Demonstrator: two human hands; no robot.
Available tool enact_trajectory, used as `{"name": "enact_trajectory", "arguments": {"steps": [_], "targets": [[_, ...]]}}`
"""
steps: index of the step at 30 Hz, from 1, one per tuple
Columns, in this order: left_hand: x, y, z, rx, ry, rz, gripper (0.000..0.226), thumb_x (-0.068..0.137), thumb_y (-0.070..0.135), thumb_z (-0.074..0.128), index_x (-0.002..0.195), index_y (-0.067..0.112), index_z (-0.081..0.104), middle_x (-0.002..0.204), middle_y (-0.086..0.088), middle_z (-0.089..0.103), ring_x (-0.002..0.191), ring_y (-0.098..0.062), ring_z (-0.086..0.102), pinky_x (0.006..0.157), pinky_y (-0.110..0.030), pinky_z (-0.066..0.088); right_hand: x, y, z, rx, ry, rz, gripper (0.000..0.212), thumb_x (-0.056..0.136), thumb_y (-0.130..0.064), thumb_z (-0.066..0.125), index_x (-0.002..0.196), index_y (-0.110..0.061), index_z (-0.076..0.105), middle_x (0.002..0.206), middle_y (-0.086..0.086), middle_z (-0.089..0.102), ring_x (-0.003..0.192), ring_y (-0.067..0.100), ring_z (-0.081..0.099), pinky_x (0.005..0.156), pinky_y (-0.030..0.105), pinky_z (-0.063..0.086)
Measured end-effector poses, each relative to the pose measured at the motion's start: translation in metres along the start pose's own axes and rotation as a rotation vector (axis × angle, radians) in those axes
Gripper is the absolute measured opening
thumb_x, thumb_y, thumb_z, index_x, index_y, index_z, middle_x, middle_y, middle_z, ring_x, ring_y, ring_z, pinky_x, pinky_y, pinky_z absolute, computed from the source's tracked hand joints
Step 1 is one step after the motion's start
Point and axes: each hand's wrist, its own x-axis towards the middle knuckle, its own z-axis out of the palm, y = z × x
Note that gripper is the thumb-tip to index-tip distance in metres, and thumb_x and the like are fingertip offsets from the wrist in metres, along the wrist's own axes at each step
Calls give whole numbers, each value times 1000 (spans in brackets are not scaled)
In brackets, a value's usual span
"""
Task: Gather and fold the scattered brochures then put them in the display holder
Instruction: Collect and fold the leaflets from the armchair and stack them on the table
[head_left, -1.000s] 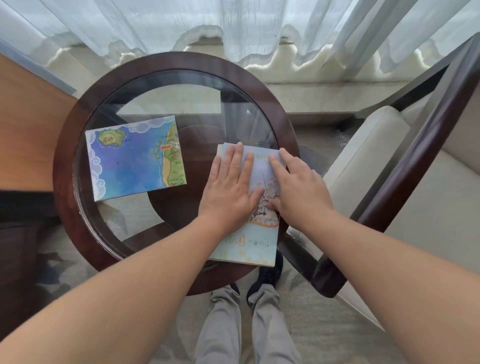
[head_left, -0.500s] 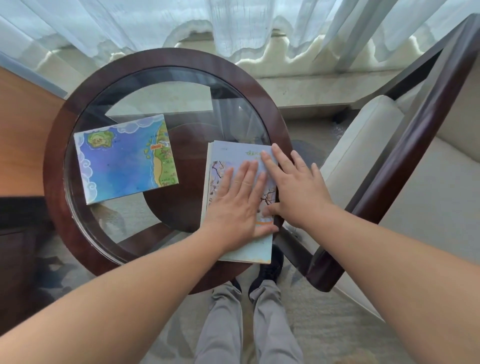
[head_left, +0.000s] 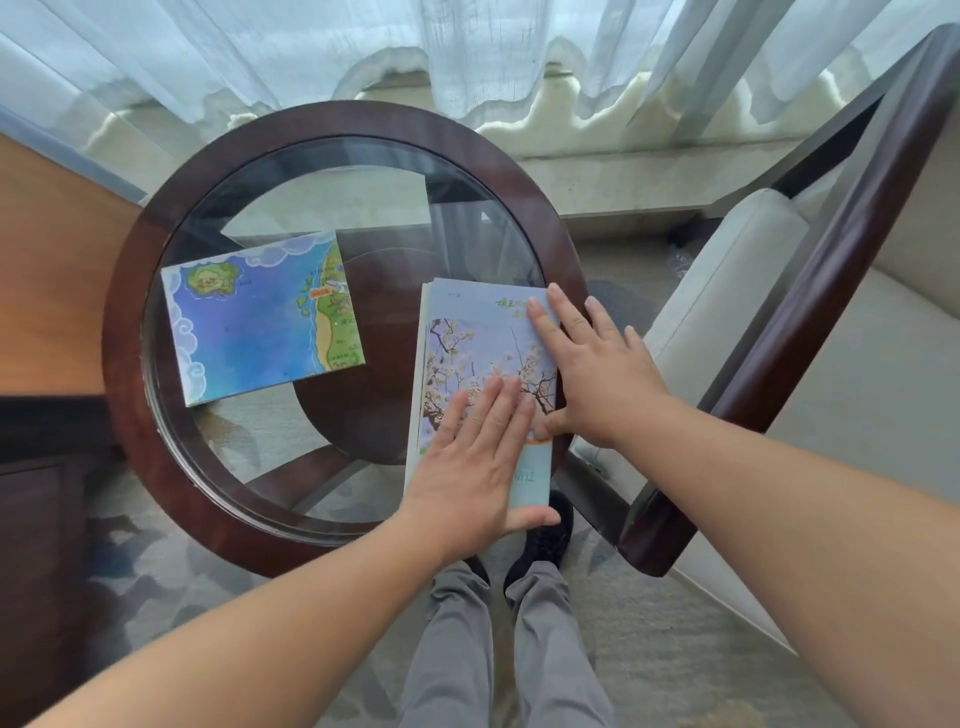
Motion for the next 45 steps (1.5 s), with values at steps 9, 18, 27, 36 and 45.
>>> {"name": "enact_trajectory", "arguments": {"steps": [9,18,27,36,45], "targets": [[-34,-45,2,32,-5,-45,103,82,79,23,152,6,8,161,-17,2,149,-33,0,117,-52,10,-1,0,3,-6,-5,3,137,61,-65,77,148,-37,-25,157,-14,-30,149,23,-14,120,53,8],[38,-40,-21,42,64,-122,104,78,86,5,149,14,-20,160,-10,-22,147,-22,-25,118,-52,-12,0,1,4,-45,8,3,133,65,-70,71,147,-36,-27,157,-12,-31,149,24,-14,120,54,5],[45,-42,-14,49,75,-131,104,76,87,-2,148,16,-24,156,-7,-30,144,-20,-31,117,-50,-17,-15,1,25,-89,77,30,109,81,-72,49,150,-26,-23,160,-10,-23,150,18,-10,120,52,2],[15,-55,-35,73,-35,-114,90,88,73,15,153,18,-13,162,-4,-19,149,-19,-16,119,-50,-9,-16,-16,9,-134,-26,102,110,86,-64,55,149,-22,-24,160,-6,-25,149,23,-13,118,57,2],[12,-30,-171,-21,119,-6,51,94,48,43,136,21,51,136,0,55,125,-20,49,105,-37,37,-97,-27,-87,149,193,49,80,95,-48,50,156,-18,7,164,-2,1,150,19,3,119,42,15]]}}
